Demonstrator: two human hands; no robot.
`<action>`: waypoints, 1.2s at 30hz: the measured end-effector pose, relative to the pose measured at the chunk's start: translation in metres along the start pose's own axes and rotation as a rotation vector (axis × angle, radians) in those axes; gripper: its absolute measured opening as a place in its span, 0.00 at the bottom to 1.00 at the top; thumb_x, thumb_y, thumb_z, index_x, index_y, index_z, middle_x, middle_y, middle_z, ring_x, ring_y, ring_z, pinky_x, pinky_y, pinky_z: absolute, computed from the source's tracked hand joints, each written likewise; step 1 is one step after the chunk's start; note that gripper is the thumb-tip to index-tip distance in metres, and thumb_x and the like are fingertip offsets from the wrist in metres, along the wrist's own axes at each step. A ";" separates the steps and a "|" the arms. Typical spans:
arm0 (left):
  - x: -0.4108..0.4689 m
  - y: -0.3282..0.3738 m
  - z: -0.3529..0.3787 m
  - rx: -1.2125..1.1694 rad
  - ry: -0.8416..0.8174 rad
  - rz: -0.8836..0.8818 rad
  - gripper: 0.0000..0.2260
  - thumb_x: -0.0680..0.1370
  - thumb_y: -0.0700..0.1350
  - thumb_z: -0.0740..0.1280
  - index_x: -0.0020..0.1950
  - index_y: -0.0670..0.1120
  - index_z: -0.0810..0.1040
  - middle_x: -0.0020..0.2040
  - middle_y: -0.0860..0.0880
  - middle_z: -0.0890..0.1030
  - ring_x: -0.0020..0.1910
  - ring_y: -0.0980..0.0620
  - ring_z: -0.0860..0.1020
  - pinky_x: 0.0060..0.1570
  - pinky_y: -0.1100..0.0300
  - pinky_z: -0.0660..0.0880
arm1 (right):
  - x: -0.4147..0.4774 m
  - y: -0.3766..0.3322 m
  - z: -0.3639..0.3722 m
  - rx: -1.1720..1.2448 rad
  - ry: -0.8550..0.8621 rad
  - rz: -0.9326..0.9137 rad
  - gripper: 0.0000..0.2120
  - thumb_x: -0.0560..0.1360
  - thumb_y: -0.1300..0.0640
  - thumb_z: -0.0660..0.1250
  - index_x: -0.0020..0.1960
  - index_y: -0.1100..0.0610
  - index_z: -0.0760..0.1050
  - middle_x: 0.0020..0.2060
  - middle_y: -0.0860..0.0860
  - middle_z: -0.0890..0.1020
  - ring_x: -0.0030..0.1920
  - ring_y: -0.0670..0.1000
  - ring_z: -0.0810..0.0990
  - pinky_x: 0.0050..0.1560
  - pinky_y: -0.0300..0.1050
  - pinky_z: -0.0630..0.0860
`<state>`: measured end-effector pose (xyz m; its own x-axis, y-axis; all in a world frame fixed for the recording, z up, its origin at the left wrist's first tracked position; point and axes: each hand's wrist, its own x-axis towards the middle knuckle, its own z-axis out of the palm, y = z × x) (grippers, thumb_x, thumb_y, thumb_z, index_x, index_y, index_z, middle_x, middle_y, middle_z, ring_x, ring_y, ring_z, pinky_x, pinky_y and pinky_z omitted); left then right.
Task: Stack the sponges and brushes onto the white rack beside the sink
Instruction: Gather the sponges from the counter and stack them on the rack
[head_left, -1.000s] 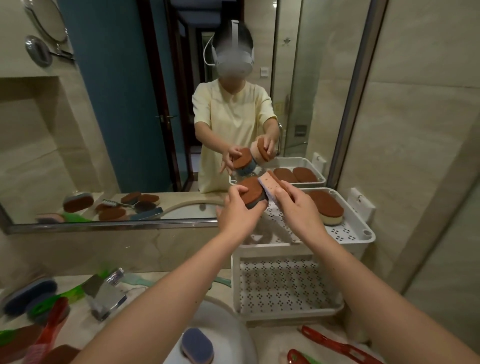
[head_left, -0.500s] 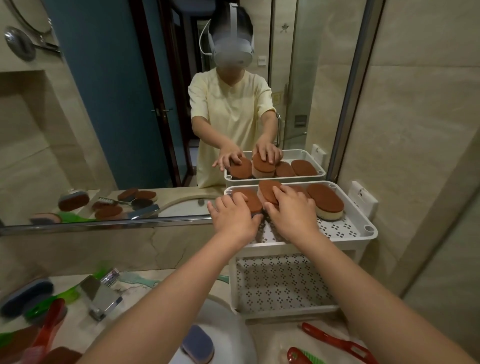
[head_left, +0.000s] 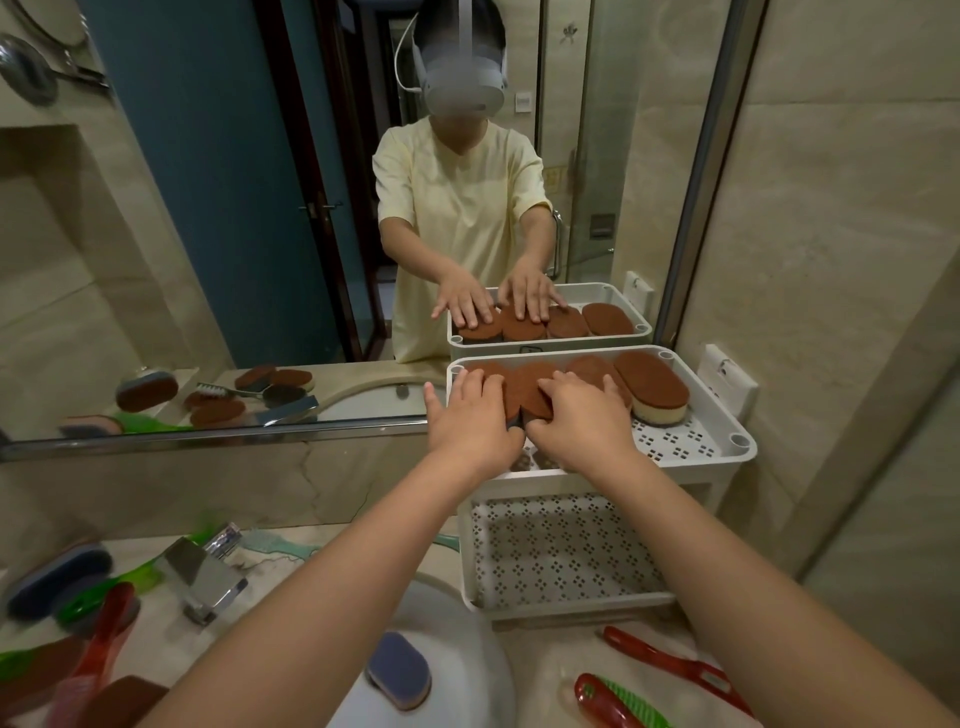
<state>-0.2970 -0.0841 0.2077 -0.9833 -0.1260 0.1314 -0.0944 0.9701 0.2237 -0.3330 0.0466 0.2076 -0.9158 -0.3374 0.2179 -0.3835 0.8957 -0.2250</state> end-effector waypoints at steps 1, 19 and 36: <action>0.000 0.000 0.000 -0.012 0.014 0.003 0.29 0.76 0.52 0.61 0.75 0.49 0.59 0.77 0.48 0.57 0.78 0.48 0.50 0.74 0.39 0.40 | 0.000 0.000 0.001 0.009 0.012 0.007 0.26 0.71 0.50 0.63 0.69 0.54 0.72 0.69 0.51 0.73 0.75 0.54 0.61 0.75 0.61 0.49; 0.001 -0.004 -0.002 -0.310 0.059 -0.016 0.31 0.72 0.50 0.63 0.75 0.52 0.62 0.76 0.50 0.62 0.76 0.49 0.58 0.74 0.42 0.52 | 0.009 0.008 0.010 0.208 -0.110 0.074 0.25 0.72 0.50 0.64 0.67 0.50 0.64 0.76 0.52 0.60 0.78 0.55 0.44 0.71 0.65 0.32; -0.100 -0.038 0.013 -0.920 0.573 -0.118 0.17 0.76 0.43 0.61 0.60 0.63 0.71 0.58 0.64 0.75 0.58 0.66 0.73 0.55 0.65 0.72 | -0.072 -0.054 0.008 0.734 0.376 -0.363 0.17 0.70 0.66 0.63 0.57 0.54 0.76 0.57 0.46 0.75 0.60 0.43 0.73 0.61 0.42 0.73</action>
<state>-0.1970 -0.1060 0.1739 -0.7346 -0.5171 0.4392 0.2040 0.4490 0.8699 -0.2477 0.0205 0.1967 -0.6733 -0.3314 0.6609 -0.7394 0.2986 -0.6035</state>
